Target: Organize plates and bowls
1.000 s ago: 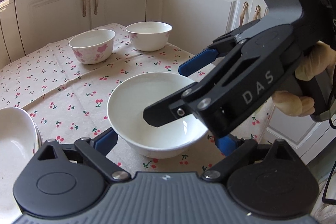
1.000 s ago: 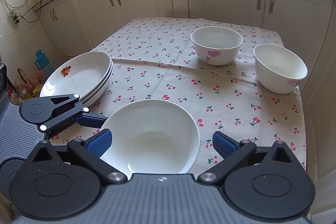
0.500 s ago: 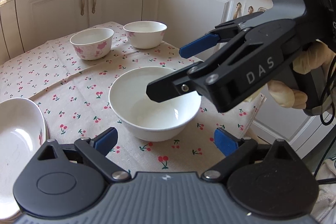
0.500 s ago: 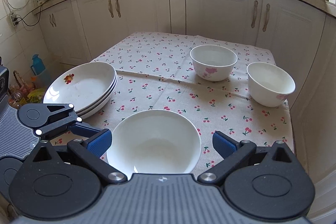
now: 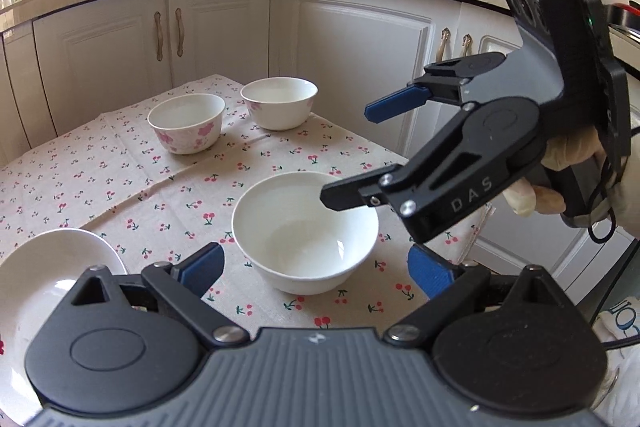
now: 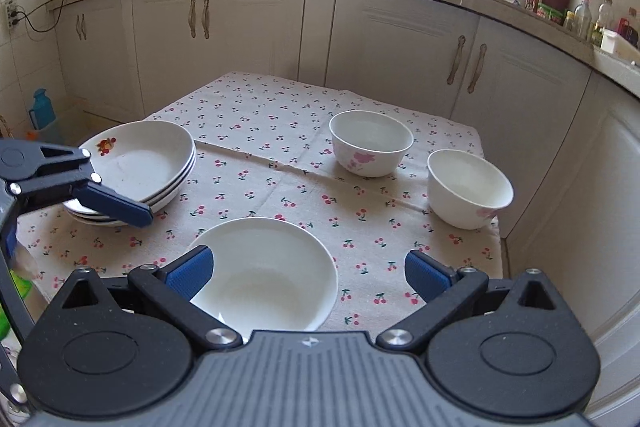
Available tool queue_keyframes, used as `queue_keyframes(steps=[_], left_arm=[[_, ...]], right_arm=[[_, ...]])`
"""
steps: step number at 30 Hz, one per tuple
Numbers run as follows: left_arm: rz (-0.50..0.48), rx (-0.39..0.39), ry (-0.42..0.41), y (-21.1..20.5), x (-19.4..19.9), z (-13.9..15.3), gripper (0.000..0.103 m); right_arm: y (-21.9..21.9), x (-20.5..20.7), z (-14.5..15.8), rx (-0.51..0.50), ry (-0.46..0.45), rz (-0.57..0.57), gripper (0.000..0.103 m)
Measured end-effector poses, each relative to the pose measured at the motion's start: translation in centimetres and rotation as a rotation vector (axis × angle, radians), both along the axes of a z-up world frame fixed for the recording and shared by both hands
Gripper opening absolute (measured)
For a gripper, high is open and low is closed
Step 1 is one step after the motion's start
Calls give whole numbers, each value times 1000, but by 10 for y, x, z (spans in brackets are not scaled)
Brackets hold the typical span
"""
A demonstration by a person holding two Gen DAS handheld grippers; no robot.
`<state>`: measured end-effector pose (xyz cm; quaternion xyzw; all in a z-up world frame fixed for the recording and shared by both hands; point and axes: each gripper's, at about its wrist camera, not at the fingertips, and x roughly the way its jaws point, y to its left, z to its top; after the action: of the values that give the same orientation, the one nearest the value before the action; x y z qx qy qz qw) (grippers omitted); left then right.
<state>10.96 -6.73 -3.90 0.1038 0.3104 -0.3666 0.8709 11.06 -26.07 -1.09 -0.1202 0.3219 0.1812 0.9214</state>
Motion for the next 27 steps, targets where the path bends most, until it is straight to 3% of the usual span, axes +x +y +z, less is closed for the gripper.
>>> queue_keyframes(steps=[3, 18, 27], left_arm=[[4, 4, -10, 2, 7, 6, 98], [-18, 70, -23, -19, 53, 19, 98], [-28, 90, 17, -33, 98, 29, 98]], right_arm=[[-1, -1, 2, -44, -46, -23, 103], [-46, 30, -12, 28, -48, -233, 103], [-55, 53, -26, 4, -28, -230, 103]])
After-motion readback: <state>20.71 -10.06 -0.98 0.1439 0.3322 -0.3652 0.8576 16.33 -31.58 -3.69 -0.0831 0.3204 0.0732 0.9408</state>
